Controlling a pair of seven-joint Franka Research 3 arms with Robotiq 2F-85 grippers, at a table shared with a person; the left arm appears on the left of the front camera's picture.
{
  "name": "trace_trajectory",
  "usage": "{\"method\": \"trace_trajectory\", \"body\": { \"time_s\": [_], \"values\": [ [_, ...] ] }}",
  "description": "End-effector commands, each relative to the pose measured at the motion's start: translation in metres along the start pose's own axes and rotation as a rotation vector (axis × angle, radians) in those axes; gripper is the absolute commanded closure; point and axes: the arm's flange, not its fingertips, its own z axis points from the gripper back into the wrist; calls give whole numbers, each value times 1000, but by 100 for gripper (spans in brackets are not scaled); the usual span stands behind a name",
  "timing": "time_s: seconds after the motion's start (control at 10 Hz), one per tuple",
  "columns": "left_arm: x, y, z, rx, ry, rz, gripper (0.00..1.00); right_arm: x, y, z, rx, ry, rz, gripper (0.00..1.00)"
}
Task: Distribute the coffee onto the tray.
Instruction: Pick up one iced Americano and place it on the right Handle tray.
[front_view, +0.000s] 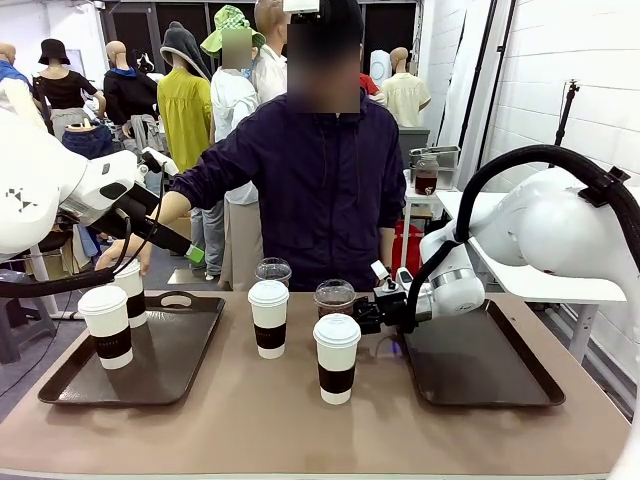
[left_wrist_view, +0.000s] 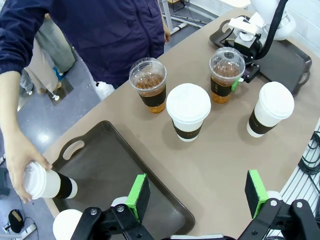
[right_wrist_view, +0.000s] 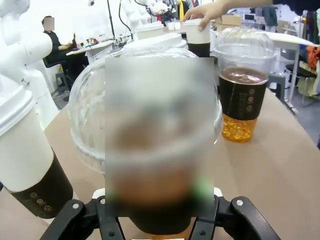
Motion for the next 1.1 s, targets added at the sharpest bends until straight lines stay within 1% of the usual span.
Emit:
{"method": "trace_trajectory", "body": {
  "time_s": [0.0, 0.2, 0.3, 0.4, 0.7, 0.8, 1.0],
  "values": [
    [-1, 2, 0, -8, -2, 3, 0, 39, 1, 30, -47, -52, -13, 40],
    [-1, 2, 0, -8, -2, 3, 0, 67, 8, 64, -76, -50, -12, 40],
    [-1, 2, 0, -8, -2, 3, 0, 74, 14, 81, -74, -55, -8, 40],
    [-1, 2, 0, -8, -2, 3, 0, 78, 27, 97, -66, -66, -8, 40],
    [-1, 2, 0, -8, -2, 3, 0, 76, 73, 134, -95, -57, 13, 40],
    [-1, 2, 0, -8, -2, 3, 0, 71, 84, 143, -103, -44, 24, 40],
    [-1, 2, 0, -8, -2, 3, 0, 62, 104, 159, -138, -51, 30, 40]
  ]
}}
